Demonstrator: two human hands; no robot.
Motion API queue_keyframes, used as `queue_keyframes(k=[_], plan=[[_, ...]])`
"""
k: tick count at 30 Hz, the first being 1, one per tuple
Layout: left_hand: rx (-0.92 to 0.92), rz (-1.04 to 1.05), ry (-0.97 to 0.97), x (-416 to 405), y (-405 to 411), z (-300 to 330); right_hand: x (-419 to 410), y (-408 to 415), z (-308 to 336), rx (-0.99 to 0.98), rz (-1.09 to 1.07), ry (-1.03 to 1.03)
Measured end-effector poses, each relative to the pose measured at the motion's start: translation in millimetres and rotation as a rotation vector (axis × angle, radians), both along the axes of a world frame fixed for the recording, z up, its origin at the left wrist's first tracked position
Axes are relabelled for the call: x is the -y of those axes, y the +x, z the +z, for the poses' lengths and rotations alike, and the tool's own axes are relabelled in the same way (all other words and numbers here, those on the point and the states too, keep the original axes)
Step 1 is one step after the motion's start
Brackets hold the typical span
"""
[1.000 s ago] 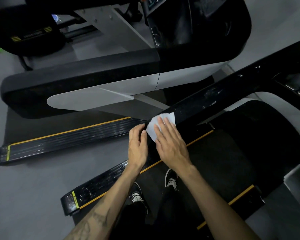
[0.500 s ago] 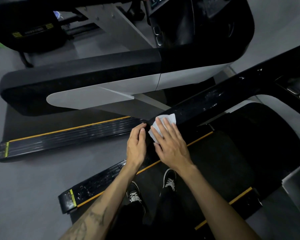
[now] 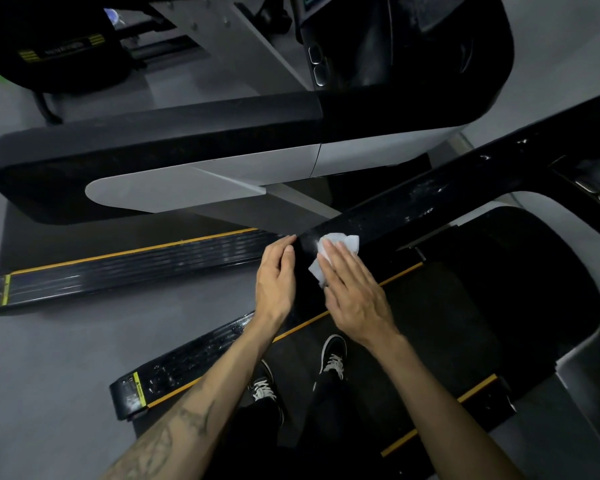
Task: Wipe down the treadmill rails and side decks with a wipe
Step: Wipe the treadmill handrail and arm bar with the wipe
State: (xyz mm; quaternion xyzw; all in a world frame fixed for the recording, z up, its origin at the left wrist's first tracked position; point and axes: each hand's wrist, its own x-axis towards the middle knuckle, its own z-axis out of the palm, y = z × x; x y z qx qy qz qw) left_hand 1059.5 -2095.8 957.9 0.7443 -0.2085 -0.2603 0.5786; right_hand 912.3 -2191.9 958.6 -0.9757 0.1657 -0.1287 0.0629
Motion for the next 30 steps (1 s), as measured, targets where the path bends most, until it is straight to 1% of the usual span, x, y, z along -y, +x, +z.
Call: queue_keyframes(k=[2, 4, 7, 9, 13, 15, 20, 22, 24, 27, 28, 30], plan=[[0.037, -0.019, -0.002, 2, 0, -1, 7, -1, 1, 0.012, -0.037, 0.014], [0.067, -0.039, 0.017, 2, -2, -2, 9, 11, 4, 0.019, -0.124, 0.026], [0.149, -0.098, 0.085, -2, -6, -3, 6, 33, 5, 0.008, -0.207, 0.052], [0.220, -0.168, 0.130, -6, -7, -4, 4, 30, 4, -0.004, -0.178, 0.057], [0.293, -0.249, 0.174, -11, -10, -7, 13, -4, 1, -0.013, 0.005, 0.032], [0.300, -0.250, 0.181, -10, -13, -8, 23, -10, 3, -0.007, 0.014, 0.031], [0.279, -0.215, 0.169, -8, -19, -9, 27, 21, 11, -0.014, -0.162, 0.065], [0.275, -0.197, 0.166, -7, -20, -10, 20, 30, 10, -0.030, -0.192, 0.084], [0.253, -0.175, 0.166, -6, -22, -12, 17, 25, 7, -0.053, -0.143, 0.078], [0.227, -0.147, 0.147, -5, -23, -12, 27, -1, 5, -0.096, 0.021, 0.025], [0.221, -0.139, 0.142, -5, -24, -12, 33, -8, 7, -0.115, 0.050, -0.007], [0.190, -0.123, 0.141, -5, -24, -10, 44, -10, 10, -0.138, 0.040, -0.056]])
